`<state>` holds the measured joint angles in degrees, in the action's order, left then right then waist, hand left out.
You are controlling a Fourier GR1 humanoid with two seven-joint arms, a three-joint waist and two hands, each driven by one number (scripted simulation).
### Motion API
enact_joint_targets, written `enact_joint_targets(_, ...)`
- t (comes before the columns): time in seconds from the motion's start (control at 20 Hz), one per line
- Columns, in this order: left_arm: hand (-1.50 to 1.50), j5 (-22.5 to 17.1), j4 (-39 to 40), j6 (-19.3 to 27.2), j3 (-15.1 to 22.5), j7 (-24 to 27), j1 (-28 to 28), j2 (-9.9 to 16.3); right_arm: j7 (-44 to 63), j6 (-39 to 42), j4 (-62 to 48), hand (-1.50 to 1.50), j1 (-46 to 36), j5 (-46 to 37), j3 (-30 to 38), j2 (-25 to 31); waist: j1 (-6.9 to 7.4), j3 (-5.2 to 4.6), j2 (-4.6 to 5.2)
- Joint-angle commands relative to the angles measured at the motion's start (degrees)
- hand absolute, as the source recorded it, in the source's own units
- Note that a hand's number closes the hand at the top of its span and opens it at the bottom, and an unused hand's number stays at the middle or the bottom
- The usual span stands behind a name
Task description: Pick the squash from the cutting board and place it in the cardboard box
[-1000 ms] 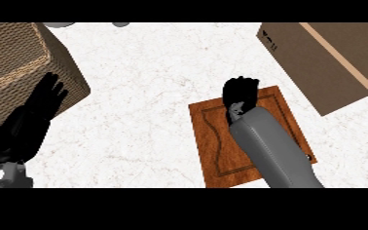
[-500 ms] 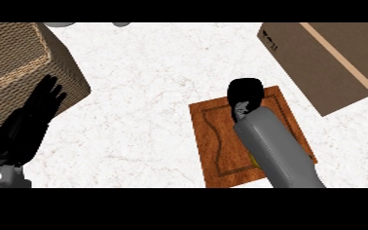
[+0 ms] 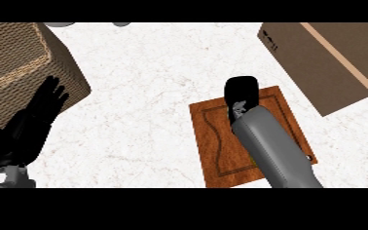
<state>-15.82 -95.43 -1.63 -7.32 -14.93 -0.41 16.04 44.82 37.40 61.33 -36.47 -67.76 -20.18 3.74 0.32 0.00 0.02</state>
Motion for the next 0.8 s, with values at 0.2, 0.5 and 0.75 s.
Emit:
enact_joint_targets(0.2,0.00,-0.1,0.6,-0.2,-0.1,-1.6,-3.5,-0.2,-10.2,-15.0,-7.6,1.50,-4.8,5.2,11.3,0.7,0.99,0.14,0.91)
enact_joint_targets(0.5,0.00,-1.4,0.8,-2.5,-1.0,-1.9,-3.8,1.0,-17.7,-24.9,-18.1,1.50,-14.3,7.5,19.1,3.5,1.53,0.05,0.70)
enact_joint_targets(0.75,0.00,1.0,-2.2,-0.5,-0.2,-2.2,-0.6,-0.4,-20.5,-30.5,-20.5,1.50,-18.8,5.9,19.4,4.2,1.09,0.03,0.27)
